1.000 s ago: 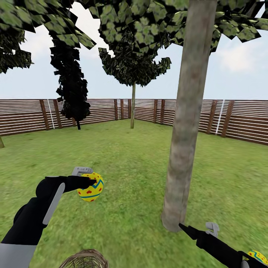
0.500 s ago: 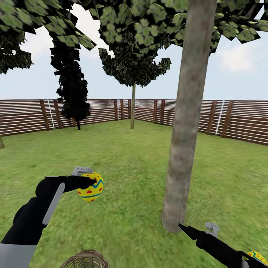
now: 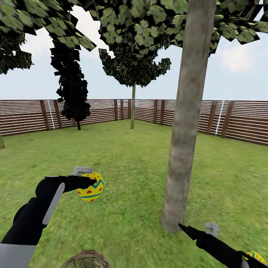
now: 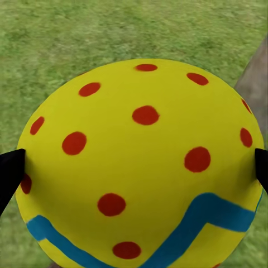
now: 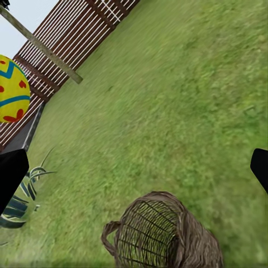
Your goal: Take the three Easter eggs out of the wicker basket on the lawn in the garden, then place them on the lawn next to a single tree (choose any tree) so that all three eggs are next to the same tree and none are left in the basket.
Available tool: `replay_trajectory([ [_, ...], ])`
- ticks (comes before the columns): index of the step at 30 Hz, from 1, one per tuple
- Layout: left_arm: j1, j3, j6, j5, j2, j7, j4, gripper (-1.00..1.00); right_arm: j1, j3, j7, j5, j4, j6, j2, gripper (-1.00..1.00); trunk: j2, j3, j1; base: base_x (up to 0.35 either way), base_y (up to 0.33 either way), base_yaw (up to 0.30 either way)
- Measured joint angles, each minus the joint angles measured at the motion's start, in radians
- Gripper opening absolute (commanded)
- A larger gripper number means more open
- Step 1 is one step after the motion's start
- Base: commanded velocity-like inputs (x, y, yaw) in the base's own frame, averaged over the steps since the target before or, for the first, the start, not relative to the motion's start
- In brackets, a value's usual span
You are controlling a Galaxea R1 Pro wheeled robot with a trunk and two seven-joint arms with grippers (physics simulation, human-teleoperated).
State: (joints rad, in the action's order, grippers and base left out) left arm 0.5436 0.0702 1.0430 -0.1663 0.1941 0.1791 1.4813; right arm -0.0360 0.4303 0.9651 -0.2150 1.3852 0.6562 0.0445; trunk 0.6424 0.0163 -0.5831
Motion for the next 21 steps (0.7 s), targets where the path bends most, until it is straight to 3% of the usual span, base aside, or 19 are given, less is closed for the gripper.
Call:
replay_trajectory([
  [21, 0.001, 0.001, 0.0, 0.0, 0.0, 0.0, 0.0, -1.0, 0.0, 0.0, 0.0, 0.001, 0.0, 0.0, -0.001, 1.0, -0.146, -0.064, 0.08, 0.0, 0.0, 0.0],
])
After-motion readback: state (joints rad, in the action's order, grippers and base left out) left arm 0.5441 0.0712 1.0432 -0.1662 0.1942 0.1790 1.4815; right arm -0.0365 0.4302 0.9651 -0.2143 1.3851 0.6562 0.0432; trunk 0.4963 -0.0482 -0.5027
